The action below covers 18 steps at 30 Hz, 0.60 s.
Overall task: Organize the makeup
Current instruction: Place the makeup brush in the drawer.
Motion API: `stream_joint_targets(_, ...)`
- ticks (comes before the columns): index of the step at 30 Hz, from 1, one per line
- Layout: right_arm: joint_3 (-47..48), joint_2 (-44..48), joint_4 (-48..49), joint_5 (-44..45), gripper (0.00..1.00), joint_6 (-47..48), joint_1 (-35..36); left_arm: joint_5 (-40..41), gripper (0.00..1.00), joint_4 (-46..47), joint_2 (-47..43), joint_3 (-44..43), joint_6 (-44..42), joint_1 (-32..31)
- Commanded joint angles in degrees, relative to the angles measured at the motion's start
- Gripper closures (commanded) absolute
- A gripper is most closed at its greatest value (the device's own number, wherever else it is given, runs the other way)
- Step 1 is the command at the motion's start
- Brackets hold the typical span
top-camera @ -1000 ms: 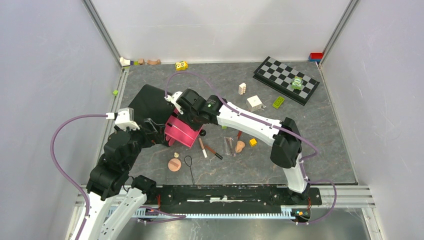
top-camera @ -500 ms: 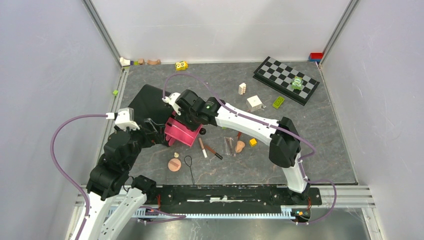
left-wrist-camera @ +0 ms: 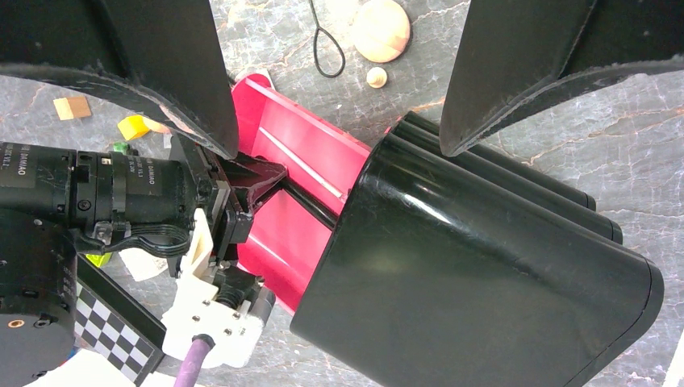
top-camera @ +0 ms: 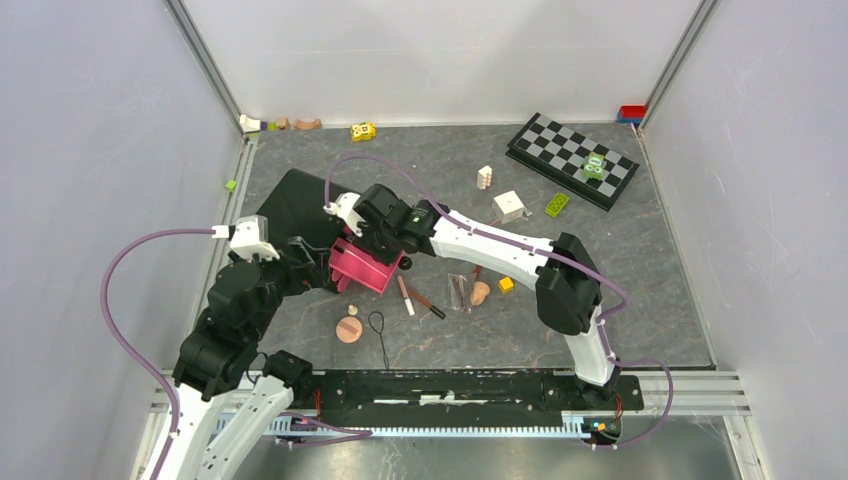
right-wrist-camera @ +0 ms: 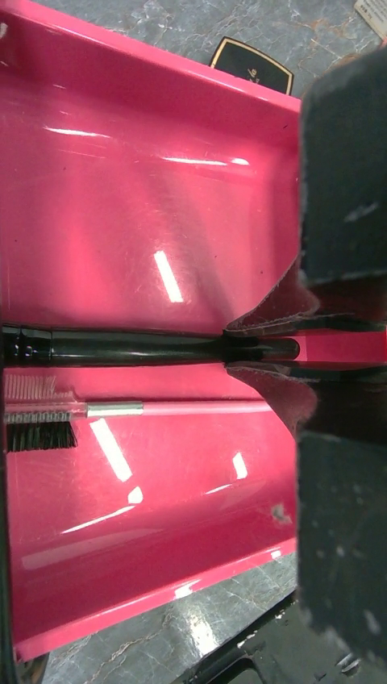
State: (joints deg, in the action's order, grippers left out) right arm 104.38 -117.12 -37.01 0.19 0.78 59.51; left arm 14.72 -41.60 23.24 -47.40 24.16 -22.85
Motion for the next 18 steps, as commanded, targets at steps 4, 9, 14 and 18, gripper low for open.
stream_joint_targets(4, -3.96, 2.14, 4.62, -5.13, 0.96, 3.41, 0.17, 0.01, 0.00, 1.63, 0.21, 0.02, 1.41, 0.28)
stream_joint_targets(9, -5.51, 3.39, 5.18, -6.54, 0.96, 3.72, 0.17, 0.00, 0.00, 1.62, 0.32, 0.02, 1.36, 0.31)
stream_joint_targets(14, -5.60, 3.57, 5.35, -8.59, 0.95, 2.94, 0.17, 0.04, 0.00, 1.66, 0.41, 0.02, 1.41, 0.31)
stream_joint_targets(18, -6.00, 3.48, 5.81, -10.78, 0.94, 2.26, 0.24, 0.05, 0.00, 1.61, 0.57, 0.02, 1.37, 0.31)
